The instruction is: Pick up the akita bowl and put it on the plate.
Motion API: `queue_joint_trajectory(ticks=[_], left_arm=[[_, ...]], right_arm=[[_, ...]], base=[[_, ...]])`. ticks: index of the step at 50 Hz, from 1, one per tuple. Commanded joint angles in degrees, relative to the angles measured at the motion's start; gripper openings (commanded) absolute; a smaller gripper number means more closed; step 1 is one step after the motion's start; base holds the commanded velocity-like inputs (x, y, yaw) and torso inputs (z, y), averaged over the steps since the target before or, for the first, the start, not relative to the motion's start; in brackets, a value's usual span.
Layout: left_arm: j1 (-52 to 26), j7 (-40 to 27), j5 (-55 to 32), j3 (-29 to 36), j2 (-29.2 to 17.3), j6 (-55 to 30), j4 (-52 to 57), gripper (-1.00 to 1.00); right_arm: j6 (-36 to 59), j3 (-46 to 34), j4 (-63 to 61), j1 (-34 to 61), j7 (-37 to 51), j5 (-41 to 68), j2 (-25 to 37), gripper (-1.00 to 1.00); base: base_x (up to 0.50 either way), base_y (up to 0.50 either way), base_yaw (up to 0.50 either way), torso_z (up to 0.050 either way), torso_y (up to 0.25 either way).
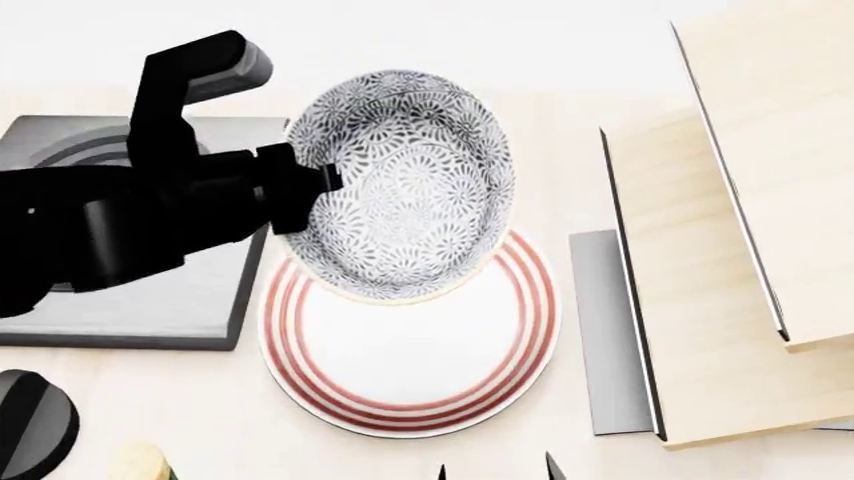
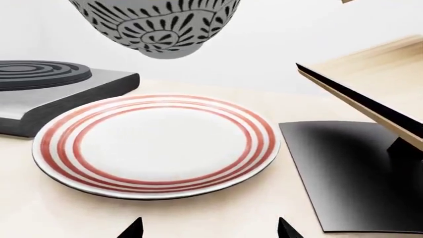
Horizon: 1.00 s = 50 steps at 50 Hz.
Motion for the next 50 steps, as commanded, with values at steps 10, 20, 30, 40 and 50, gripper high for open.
queue_joint_trajectory(ticks=[10,20,30,40,50], left_arm=[[1.6,1.5,1.5,1.6,0.9,1.4,-1.3,-1.0],[2.5,3.0,0.3,1.6,0.7,-0.5,-1.9,-1.0],[0.4,6.2,-2.1,0.5,1.6,-3.9,-7.5,-1.0],[-1.6,9.0,-4.3,-2.1,3.4,-3.1,-15.4,-1.0],[-3.4,11.8,-4.4,-3.5,5.4,-2.1,-23.9,-1.0]], right_arm=[[1.3,-0.8,2.4,0.0,0.8,-0.5,-0.1,1.0],[1.3,-1.0,2.8,0.2,0.9,-0.4,-0.3,1.0],[1.2,-1.3,3.3,0.4,0.7,-0.3,-0.4,1.0],[0.9,-1.7,3.7,0.3,0.7,-0.5,-0.4,1.0],[0.5,-1.8,4.4,0.5,0.7,-0.5,-0.6,1.0]], base=[[0.0,0.0,0.0,0.0,0.0],[0.0,0.0,0.0,0.003,-0.125],[0.0,0.0,0.0,0.0,0.0],[0.0,0.0,0.0,0.0,-0.002],[0.0,0.0,0.0,-0.002,-0.001]])
